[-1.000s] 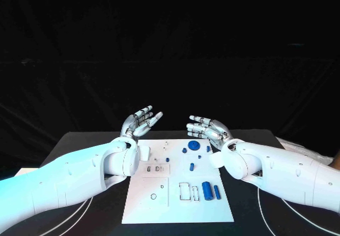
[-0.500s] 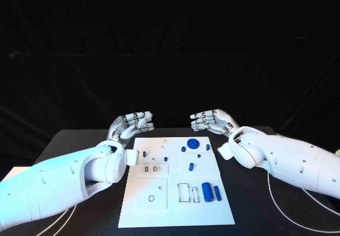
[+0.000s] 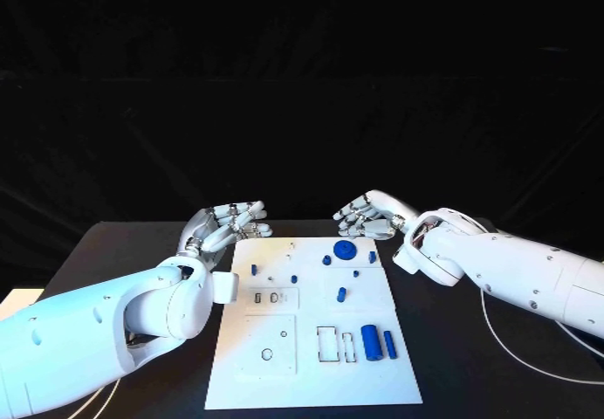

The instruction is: Assemble the parts on the task board

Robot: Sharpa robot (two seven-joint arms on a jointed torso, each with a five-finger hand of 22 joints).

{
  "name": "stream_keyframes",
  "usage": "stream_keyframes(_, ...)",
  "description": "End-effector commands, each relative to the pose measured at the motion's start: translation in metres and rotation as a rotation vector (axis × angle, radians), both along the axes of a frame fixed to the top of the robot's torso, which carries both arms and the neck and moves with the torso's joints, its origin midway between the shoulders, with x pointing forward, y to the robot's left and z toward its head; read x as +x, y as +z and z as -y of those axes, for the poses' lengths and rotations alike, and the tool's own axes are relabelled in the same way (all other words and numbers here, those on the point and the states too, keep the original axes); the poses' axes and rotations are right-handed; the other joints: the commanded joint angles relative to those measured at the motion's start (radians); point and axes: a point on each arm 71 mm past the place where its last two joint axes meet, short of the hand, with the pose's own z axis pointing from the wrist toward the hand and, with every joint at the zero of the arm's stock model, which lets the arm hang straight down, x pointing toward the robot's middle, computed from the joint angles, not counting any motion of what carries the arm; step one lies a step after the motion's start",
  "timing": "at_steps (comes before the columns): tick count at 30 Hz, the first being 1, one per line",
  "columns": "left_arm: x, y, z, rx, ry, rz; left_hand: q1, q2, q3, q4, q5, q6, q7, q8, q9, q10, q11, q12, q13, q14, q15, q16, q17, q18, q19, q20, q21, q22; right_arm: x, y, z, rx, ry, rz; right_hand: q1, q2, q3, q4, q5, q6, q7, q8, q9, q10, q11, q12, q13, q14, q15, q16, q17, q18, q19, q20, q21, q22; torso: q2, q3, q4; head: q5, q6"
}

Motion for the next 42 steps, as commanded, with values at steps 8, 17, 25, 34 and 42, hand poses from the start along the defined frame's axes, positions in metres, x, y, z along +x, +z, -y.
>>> stream_keyframes(8,-0.016,0.009,0.016,-0.042,-0.077,-0.001,-0.005,0.006,-0.005,-0.007,0.005,0.023,-0.006,-0.013,-0.001,0.028,-0.01,-0.013,0.001,0.051,-0.019,0.056,0.062,0.002,0.069,-0.026,0.068,0.034,-0.004,0.007,-0.017,-0.527,-0.025,0.169,-0.025,-0.024,0.018,0.02,-0.007,0.051,-0.037,0.002,0.001,0.058,-0.033,-0.003,0.003,0.072,-0.039,0.338,0.214,0.007,0.087,-0.045,0.194,0.107,0.055,-0.0095,0.0077,-0.009,0.011)
stream_keyframes(17,-0.018,0.009,0.019,-0.046,-0.088,-0.01,-0.007,0.004,-0.007,-0.007,0.005,0.022,-0.003,-0.018,-0.002,0.027,-0.008,-0.019,0.001,0.039,-0.018,0.061,0.074,0.0,0.067,-0.026,0.077,0.04,-0.008,0.013,-0.034,-0.602,0.012,0.209,-0.043,-0.04,0.057,0.04,-0.029,0.06,-0.036,0.003,0.002,0.039,-0.034,-0.004,0.002,0.08,-0.034,0.569,0.424,0.011,0.071,-0.044,0.299,0.173,0.07,-0.0148,0.0126,-0.01,0.01)
stream_keyframes(25,-0.019,0.009,0.02,-0.047,-0.093,-0.017,-0.009,0.002,-0.01,-0.007,0.005,0.02,-0.001,-0.021,-0.002,0.025,-0.006,-0.023,0.0,0.032,-0.016,0.063,0.081,-0.001,0.064,-0.026,0.081,0.043,-0.007,0.012,-0.045,-0.632,0.038,0.217,-0.042,-0.047,0.077,0.054,-0.042,0.063,-0.037,0.003,0.002,0.031,-0.031,-0.005,0.002,0.074,-0.033,0.704,0.561,0.011,0.055,-0.041,0.36,0.212,0.08,-0.0181,0.0181,-0.015,0.013)
stream_keyframes(34,-0.02,0.009,0.02,-0.048,-0.099,-0.021,-0.01,0.003,-0.01,-0.007,0.005,0.02,0.0,-0.023,-0.002,0.025,-0.005,-0.025,0.0,0.027,-0.015,0.064,0.085,-0.001,0.062,-0.025,0.084,0.045,-0.005,0.01,-0.052,-0.646,0.065,0.214,-0.038,-0.046,0.092,0.065,-0.047,0.063,-0.037,0.003,0.003,0.026,-0.03,-0.004,0.002,0.074,-0.031,0.779,0.64,0.012,0.042,-0.038,0.397,0.235,0.088,-0.0192,0.0218,-0.017,0.013)
stream_keyframes(42,-0.02,0.009,0.02,-0.048,-0.1,-0.023,-0.01,0.003,-0.01,-0.007,0.005,0.02,0.0,-0.023,-0.002,0.025,-0.005,-0.025,0.0,0.027,-0.015,0.064,0.085,-0.001,0.062,-0.025,0.084,0.045,-0.003,0.008,-0.054,-0.653,0.07,0.204,-0.036,-0.046,0.103,0.073,-0.047,0.065,-0.036,0.004,0.003,0.026,-0.029,-0.003,0.003,0.074,-0.031,0.818,0.681,0.012,0.037,-0.037,0.421,0.25,0.096,-0.0206,0.0249,-0.02,0.011)
